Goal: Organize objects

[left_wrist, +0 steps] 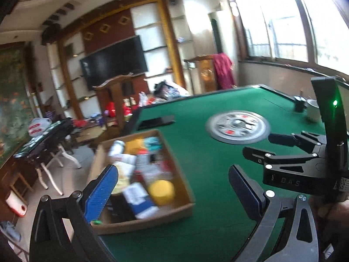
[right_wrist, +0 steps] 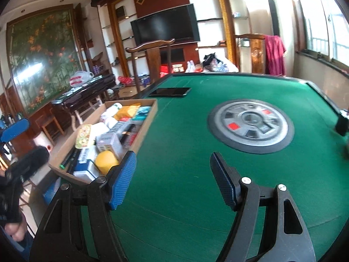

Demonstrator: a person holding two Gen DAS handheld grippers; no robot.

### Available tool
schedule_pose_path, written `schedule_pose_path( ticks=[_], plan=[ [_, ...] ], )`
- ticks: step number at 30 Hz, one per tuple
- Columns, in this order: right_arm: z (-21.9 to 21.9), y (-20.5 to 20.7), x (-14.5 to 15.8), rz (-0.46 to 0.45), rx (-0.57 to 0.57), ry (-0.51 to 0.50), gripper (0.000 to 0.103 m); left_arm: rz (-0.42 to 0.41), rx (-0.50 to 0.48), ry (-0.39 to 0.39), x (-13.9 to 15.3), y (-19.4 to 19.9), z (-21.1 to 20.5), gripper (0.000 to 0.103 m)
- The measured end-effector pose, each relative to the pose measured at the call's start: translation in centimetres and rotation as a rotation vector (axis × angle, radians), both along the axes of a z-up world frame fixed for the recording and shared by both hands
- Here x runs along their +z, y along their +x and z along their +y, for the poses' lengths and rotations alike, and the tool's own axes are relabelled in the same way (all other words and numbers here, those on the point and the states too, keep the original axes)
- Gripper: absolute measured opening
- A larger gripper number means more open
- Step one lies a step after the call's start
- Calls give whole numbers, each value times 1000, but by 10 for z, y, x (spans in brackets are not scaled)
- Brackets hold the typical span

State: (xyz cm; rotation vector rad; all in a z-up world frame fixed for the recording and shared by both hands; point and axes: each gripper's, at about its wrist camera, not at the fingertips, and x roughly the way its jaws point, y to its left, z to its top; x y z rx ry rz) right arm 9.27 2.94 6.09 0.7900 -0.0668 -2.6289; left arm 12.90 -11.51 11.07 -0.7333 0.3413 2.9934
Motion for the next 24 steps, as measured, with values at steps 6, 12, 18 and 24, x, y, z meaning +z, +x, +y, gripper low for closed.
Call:
schedule_pose_path(
  ticks=[6,12,18,24],
  plan=[
    [49,15,0,11,-85,-17,71,-53,-93,10,-9,-3,44,102],
    [82,15,-2,-1,-127,-61,71,-32,-11,4,-4,-5,43,102],
    [72,15,-3,-14,-84,-57,71,21,173,25,7,-6,-2,102],
    [39,21,3,13,-16,-40,71,77,323,28,13,4,-41,102]
  ],
)
